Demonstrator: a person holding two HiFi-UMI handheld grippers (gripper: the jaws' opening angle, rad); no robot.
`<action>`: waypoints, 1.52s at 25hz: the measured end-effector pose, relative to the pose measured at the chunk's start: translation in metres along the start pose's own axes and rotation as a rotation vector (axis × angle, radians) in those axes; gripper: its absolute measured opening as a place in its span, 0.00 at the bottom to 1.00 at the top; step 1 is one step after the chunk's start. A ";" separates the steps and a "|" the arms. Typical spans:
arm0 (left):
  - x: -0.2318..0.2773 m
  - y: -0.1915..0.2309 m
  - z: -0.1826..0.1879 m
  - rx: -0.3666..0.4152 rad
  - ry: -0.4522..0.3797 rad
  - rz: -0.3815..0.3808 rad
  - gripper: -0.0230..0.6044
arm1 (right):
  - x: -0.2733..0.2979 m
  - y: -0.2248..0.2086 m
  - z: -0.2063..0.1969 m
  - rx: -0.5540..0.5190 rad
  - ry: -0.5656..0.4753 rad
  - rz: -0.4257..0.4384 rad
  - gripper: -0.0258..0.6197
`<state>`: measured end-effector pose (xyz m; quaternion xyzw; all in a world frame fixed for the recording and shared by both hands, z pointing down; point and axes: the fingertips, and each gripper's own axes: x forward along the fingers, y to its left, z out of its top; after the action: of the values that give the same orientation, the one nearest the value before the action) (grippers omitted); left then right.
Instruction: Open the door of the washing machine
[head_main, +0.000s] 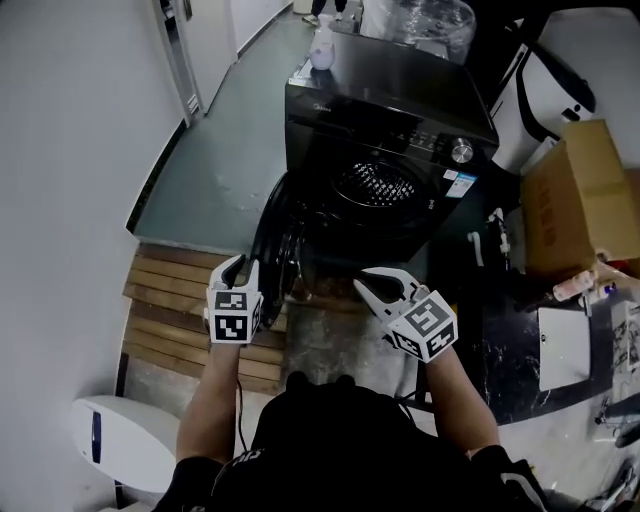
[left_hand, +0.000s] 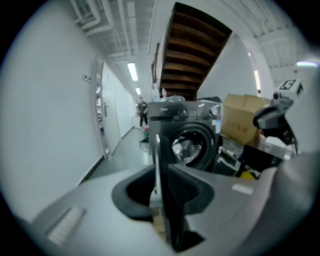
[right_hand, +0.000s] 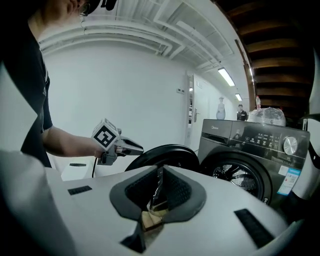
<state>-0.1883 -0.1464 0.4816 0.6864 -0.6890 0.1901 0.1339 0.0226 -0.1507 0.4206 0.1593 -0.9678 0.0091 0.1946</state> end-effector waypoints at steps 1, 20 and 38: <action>-0.003 0.004 0.008 0.011 -0.018 0.021 0.18 | -0.002 -0.004 0.003 0.006 -0.012 -0.008 0.08; -0.033 -0.056 0.151 -0.126 -0.321 -0.182 0.08 | -0.096 -0.062 0.077 0.120 -0.367 -0.330 0.03; -0.001 -0.103 0.161 -0.097 -0.326 -0.237 0.05 | -0.158 -0.106 0.055 0.083 -0.371 -0.593 0.03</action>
<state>-0.0731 -0.2159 0.3456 0.7770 -0.6245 0.0261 0.0748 0.1727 -0.2081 0.3051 0.4402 -0.8971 -0.0374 0.0028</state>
